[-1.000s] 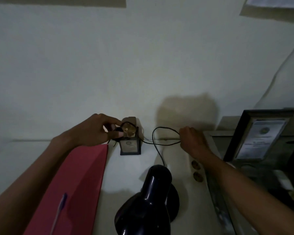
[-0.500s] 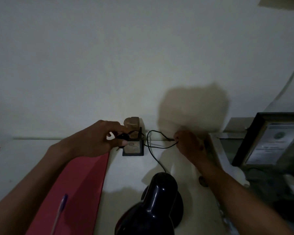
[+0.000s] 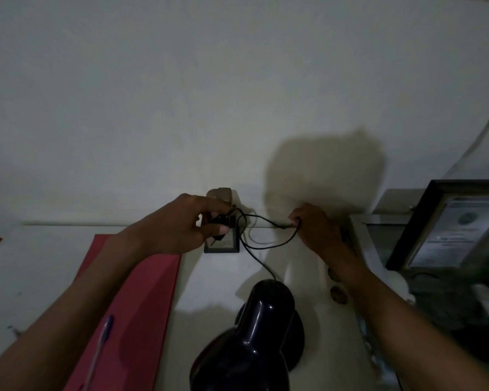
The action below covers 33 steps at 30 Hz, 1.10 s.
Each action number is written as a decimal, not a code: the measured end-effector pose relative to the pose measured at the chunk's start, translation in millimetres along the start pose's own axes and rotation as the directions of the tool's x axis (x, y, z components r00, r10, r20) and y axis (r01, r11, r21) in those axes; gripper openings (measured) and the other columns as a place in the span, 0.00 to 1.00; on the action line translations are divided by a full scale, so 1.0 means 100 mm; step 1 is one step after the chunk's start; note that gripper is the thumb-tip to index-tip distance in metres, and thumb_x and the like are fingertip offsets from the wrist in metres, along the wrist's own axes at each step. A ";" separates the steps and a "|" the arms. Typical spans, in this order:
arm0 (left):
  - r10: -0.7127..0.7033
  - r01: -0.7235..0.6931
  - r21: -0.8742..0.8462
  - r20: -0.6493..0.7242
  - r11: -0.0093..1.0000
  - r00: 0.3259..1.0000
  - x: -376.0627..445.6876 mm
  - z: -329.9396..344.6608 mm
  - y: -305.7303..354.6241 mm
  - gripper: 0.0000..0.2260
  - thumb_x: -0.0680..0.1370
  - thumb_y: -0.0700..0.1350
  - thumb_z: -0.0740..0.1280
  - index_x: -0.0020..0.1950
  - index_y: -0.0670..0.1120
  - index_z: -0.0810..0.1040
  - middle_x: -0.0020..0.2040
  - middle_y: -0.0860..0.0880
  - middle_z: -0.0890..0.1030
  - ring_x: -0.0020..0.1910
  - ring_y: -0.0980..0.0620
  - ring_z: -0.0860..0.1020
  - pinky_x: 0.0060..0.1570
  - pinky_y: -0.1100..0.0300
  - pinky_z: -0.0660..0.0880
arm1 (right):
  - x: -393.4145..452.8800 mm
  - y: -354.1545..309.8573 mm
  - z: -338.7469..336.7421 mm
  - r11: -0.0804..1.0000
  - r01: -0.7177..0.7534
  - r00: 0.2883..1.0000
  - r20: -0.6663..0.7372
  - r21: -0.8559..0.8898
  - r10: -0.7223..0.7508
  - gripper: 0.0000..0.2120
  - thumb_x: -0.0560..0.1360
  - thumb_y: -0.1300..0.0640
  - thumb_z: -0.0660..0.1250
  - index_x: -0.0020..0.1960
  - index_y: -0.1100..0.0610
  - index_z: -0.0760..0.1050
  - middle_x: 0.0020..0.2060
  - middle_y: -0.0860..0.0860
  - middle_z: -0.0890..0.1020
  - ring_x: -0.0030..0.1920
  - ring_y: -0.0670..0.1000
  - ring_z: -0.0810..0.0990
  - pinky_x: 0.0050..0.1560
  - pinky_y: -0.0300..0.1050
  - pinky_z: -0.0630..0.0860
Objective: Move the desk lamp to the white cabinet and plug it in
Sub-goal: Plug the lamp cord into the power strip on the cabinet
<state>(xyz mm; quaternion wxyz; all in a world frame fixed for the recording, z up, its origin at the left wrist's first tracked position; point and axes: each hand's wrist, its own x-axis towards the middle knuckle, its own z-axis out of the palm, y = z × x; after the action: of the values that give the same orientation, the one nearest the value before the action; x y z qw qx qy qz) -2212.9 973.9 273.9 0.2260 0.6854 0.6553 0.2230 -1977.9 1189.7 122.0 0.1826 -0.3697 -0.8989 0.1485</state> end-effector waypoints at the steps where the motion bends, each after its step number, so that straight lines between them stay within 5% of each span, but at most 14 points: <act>1: -0.006 0.006 -0.002 0.011 1.000 1.000 0.01 0.02 -0.01 0.11 0.78 0.49 0.71 0.58 0.60 0.80 0.45 0.58 0.83 0.46 0.58 0.81 0.50 0.57 0.78 | 0.02 -0.04 0.06 0.999 -0.033 0.999 0.017 -0.038 0.034 0.10 0.69 0.74 0.65 0.46 0.67 0.82 0.46 0.66 0.82 0.48 0.65 0.81 0.52 0.54 0.76; 6: -0.081 0.081 -0.083 0.004 0.993 0.997 0.12 0.24 0.00 0.09 0.74 0.50 0.75 0.52 0.59 0.80 0.43 0.58 0.81 0.43 0.64 0.80 0.47 0.67 0.74 | 0.12 -0.17 0.28 0.982 -0.143 0.963 0.212 -0.125 0.168 0.14 0.78 0.66 0.60 0.60 0.63 0.78 0.61 0.61 0.78 0.64 0.59 0.75 0.64 0.48 0.67; 9: -0.171 0.168 -0.293 0.014 0.941 0.985 0.25 0.44 0.02 0.10 0.72 0.46 0.77 0.51 0.52 0.83 0.43 0.52 0.83 0.41 0.63 0.81 0.44 0.69 0.75 | 0.18 -0.09 0.05 0.978 -0.201 0.903 0.377 -0.058 0.208 0.20 0.74 0.68 0.66 0.65 0.60 0.76 0.66 0.59 0.75 0.68 0.58 0.73 0.69 0.45 0.68; 11: -0.205 0.212 -0.395 0.059 0.894 0.977 0.37 0.61 0.05 0.07 0.72 0.44 0.78 0.48 0.49 0.83 0.38 0.45 0.82 0.39 0.58 0.80 0.41 0.66 0.77 | 0.15 -0.07 -0.19 0.949 -0.316 0.866 0.413 0.010 0.284 0.23 0.71 0.67 0.72 0.66 0.59 0.76 0.64 0.59 0.77 0.64 0.57 0.77 0.65 0.44 0.73; 14: -0.210 0.213 -0.408 0.052 0.888 0.976 0.57 0.89 0.11 0.06 0.70 0.44 0.79 0.41 0.47 0.82 0.31 0.53 0.77 0.32 0.59 0.75 0.38 0.62 0.74 | 0.04 -0.13 -0.52 0.881 -0.449 0.847 0.384 0.147 0.368 0.19 0.71 0.64 0.74 0.61 0.54 0.81 0.55 0.55 0.84 0.53 0.53 0.83 0.53 0.41 0.78; 17: -0.230 0.210 -0.358 -0.013 0.910 0.973 0.78 1.08 0.19 0.12 0.68 0.47 0.80 0.48 0.44 0.85 0.43 0.50 0.86 0.44 0.54 0.84 0.47 0.56 0.81 | -0.14 -0.23 -0.87 0.742 -0.570 0.798 0.451 0.353 0.399 0.12 0.73 0.63 0.72 0.50 0.47 0.84 0.45 0.52 0.87 0.38 0.46 0.85 0.32 0.37 0.79; 19: -0.206 0.173 -0.350 -0.058 0.921 0.977 0.90 1.15 0.27 0.13 0.68 0.48 0.80 0.49 0.45 0.86 0.47 0.50 0.87 0.47 0.54 0.84 0.51 0.58 0.80 | -0.28 -0.29 -1.04 0.715 -0.550 0.809 0.488 0.432 0.328 0.14 0.72 0.63 0.74 0.48 0.44 0.83 0.45 0.51 0.87 0.38 0.45 0.85 0.34 0.37 0.79; 22: -0.107 0.069 -0.340 -0.096 0.938 0.990 1.06 1.22 0.40 0.12 0.68 0.48 0.80 0.49 0.46 0.87 0.49 0.52 0.87 0.47 0.58 0.83 0.51 0.65 0.78 | -0.50 -0.40 -1.16 0.786 -0.423 0.888 0.379 0.451 0.260 0.13 0.69 0.56 0.80 0.47 0.41 0.83 0.41 0.46 0.87 0.42 0.45 0.86 0.41 0.43 0.83; 25: -0.012 -0.006 -0.312 -0.057 0.950 0.998 1.17 1.24 0.47 0.10 0.70 0.44 0.79 0.50 0.47 0.87 0.49 0.54 0.86 0.48 0.61 0.82 0.51 0.66 0.77 | -0.63 -0.37 -1.16 0.856 -0.323 0.941 0.231 0.404 0.247 0.14 0.65 0.55 0.82 0.50 0.51 0.86 0.41 0.47 0.88 0.43 0.46 0.86 0.47 0.45 0.83; 29: 0.104 -0.081 -0.242 0.086 0.967 0.991 1.32 1.25 0.46 0.10 0.73 0.42 0.76 0.54 0.48 0.86 0.51 0.55 0.86 0.50 0.61 0.81 0.53 0.66 0.75 | -0.74 -0.19 -1.12 0.916 -0.298 0.954 0.116 0.267 0.277 0.11 0.65 0.56 0.81 0.47 0.53 0.87 0.38 0.47 0.87 0.39 0.44 0.85 0.43 0.44 0.82; 33: 0.056 -0.057 -0.113 -0.008 0.992 0.998 1.47 1.34 0.31 0.10 0.73 0.41 0.75 0.53 0.45 0.81 0.50 0.49 0.83 0.43 0.54 0.81 0.48 0.56 0.80 | -0.80 -0.02 -1.06 0.869 -0.413 0.911 0.110 0.274 0.398 0.12 0.67 0.59 0.79 0.45 0.47 0.82 0.39 0.44 0.83 0.41 0.44 0.83 0.43 0.38 0.78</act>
<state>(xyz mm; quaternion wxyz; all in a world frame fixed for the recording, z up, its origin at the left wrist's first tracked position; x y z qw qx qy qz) -2101.5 1117.6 186.5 0.2563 0.6892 0.6226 0.2678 -1880.4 1144.6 199.4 0.1771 -0.5152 -0.7738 0.3231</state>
